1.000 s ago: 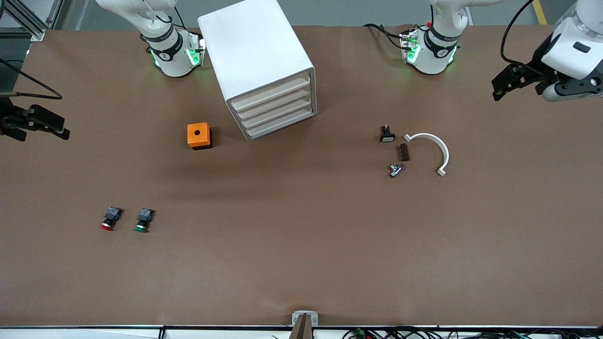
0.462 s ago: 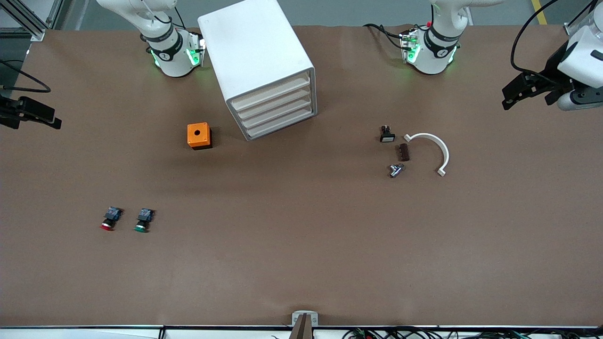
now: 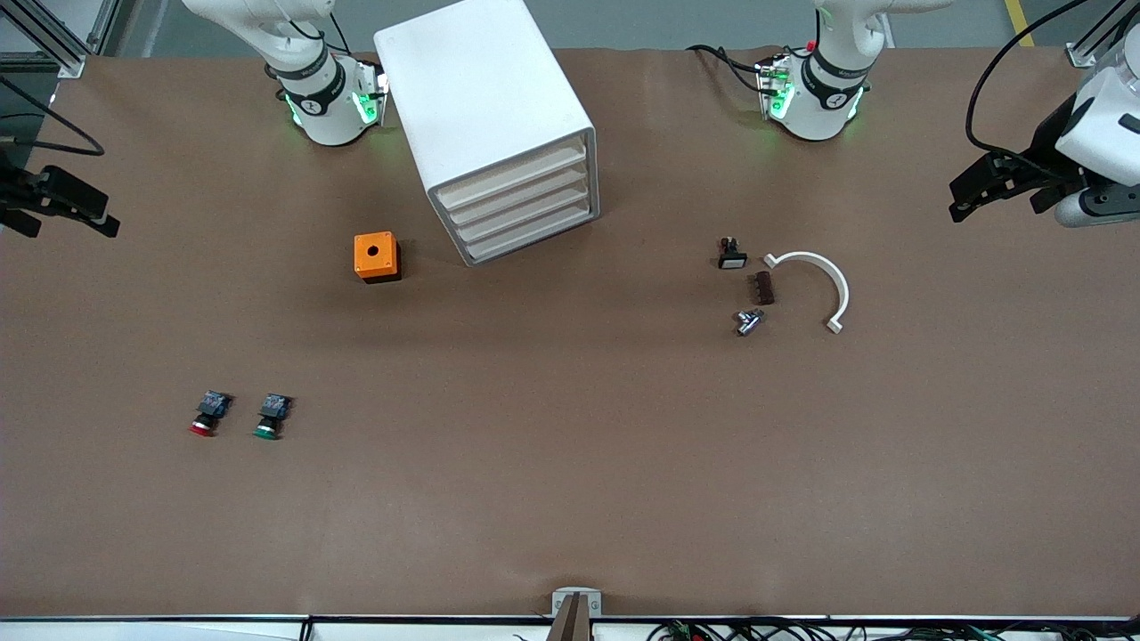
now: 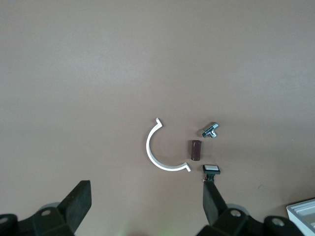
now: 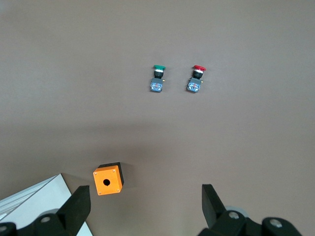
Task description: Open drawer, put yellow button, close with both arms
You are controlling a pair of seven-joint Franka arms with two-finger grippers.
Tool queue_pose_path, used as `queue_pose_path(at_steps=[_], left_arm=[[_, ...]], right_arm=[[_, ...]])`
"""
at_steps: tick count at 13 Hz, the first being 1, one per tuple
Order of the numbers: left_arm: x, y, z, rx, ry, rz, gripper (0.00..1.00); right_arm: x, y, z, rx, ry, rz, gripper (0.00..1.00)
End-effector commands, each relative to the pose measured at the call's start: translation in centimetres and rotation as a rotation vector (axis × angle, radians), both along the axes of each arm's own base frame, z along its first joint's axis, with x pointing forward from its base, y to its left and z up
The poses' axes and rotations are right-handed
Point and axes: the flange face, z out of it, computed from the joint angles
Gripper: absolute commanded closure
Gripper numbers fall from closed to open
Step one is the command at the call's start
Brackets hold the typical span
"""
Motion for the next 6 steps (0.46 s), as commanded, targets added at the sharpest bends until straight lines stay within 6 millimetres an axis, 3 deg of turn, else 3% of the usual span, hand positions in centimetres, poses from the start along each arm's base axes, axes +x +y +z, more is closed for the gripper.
queue_pose_path(at_steps=[1,6], left_arm=[[0.2,0.1,0.7,0.005,-0.010,-0.014,0.00],[0.0,-0.3,0.7,0.008,-0.002,-0.016,0.00]], right_arm=[[-1.8,0.0,0.2,0.013,-0.022,-0.022,0.00],[-1.6,-0.1,1.3,0.013,-0.042,-0.023,0.00]])
